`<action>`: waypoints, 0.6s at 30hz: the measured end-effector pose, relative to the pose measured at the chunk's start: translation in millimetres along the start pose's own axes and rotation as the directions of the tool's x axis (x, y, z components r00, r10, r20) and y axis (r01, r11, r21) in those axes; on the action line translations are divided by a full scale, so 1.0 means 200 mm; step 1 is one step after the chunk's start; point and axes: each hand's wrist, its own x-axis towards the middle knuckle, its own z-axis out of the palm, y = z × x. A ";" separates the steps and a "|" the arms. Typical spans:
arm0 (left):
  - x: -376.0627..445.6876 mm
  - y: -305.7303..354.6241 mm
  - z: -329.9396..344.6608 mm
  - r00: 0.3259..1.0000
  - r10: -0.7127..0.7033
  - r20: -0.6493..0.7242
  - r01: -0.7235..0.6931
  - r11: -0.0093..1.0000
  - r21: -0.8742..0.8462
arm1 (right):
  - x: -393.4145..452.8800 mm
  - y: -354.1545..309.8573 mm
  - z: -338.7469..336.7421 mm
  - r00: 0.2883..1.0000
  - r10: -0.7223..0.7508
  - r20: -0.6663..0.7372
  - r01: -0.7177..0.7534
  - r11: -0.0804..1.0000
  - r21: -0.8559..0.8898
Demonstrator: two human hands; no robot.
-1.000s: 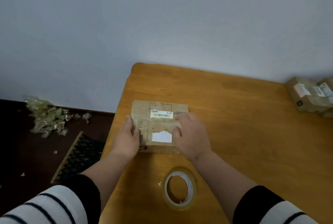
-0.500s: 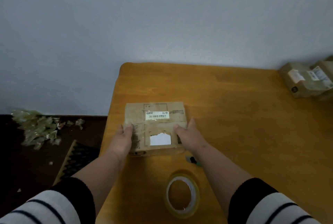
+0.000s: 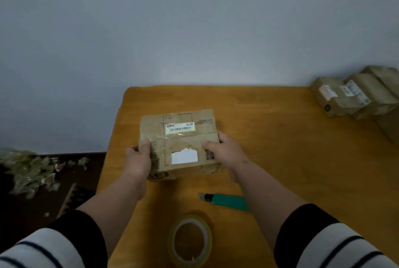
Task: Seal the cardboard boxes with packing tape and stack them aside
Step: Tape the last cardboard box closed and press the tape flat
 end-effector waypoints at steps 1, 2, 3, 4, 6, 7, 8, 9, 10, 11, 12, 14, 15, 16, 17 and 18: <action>-0.02 0.00 0.05 1.000 0.006 -0.008 -0.007 1.000 -0.006 | -0.01 0.00 -0.07 1.000 -0.007 0.006 0.007 1.000 -0.008; -0.05 0.00 0.10 1.000 0.007 -0.007 -0.007 1.000 -0.012 | -0.02 0.00 -0.14 1.000 -0.013 0.014 0.013 1.000 -0.018; -0.09 -0.01 0.17 1.000 0.004 -0.001 -0.004 1.000 -0.021 | -0.03 0.01 -0.21 0.999 -0.017 0.030 0.018 0.999 -0.031; -0.12 -0.03 0.23 1.000 -0.005 0.010 0.005 1.000 -0.031 | -0.04 0.02 -0.28 0.999 -0.015 0.050 0.017 0.999 -0.038; -0.20 -0.07 0.38 0.999 -0.017 0.051 0.019 0.999 -0.041 | -0.08 0.06 -0.43 0.998 -0.009 0.059 0.010 1.000 -0.011; -0.24 -0.09 0.45 0.997 -0.026 0.071 0.030 0.998 -0.051 | -0.09 0.08 -0.51 0.999 -0.005 0.051 0.005 1.000 0.008; -0.28 -0.10 0.52 0.995 -0.040 0.091 0.045 0.997 -0.063 | -0.11 0.11 -0.58 0.999 0.000 0.043 -0.001 1.000 0.022; -0.31 -0.11 0.59 0.992 -0.055 0.113 0.063 0.995 -0.072 | -0.13 0.13 -0.66 0.999 0.009 0.040 -0.011 0.999 0.030; -0.34 -0.12 0.64 0.988 -0.071 0.135 0.082 0.994 -0.077 | -0.14 0.15 -0.72 0.999 0.023 0.039 -0.025 0.999 0.038; -0.37 -0.12 0.70 0.985 -0.083 0.154 0.097 0.992 -0.081 | -0.15 0.17 -0.79 0.999 0.037 0.036 -0.039 0.998 0.042; -0.39 -0.12 0.74 0.982 -0.087 0.169 0.103 0.991 -0.084 | -0.16 0.18 -0.84 0.998 0.055 0.027 -0.056 0.997 0.049; -0.43 -0.11 0.82 0.981 -0.072 0.181 0.090 0.992 -0.090 | -0.18 0.20 -0.93 0.996 0.083 0.007 -0.084 0.993 0.082; -0.43 -0.10 0.86 0.980 -0.061 0.187 0.078 0.993 -0.084 | -0.18 0.21 -0.97 0.996 0.088 -0.006 -0.086 0.991 0.100; -0.43 -0.08 0.89 0.977 -0.053 0.206 0.069 0.995 -0.070 | -0.18 0.22 -1.00 0.996 0.092 -0.024 -0.088 0.988 0.124; -0.43 -0.07 0.93 0.971 -0.052 0.235 0.064 0.997 -0.046 | -0.20 0.23 -1.04 0.994 0.105 -0.043 -0.097 0.983 0.153; -0.44 -0.06 0.96 0.962 -0.050 0.269 0.060 0.998 -0.028 | -0.21 0.24 -1.07 0.991 0.119 -0.063 -0.107 0.979 0.171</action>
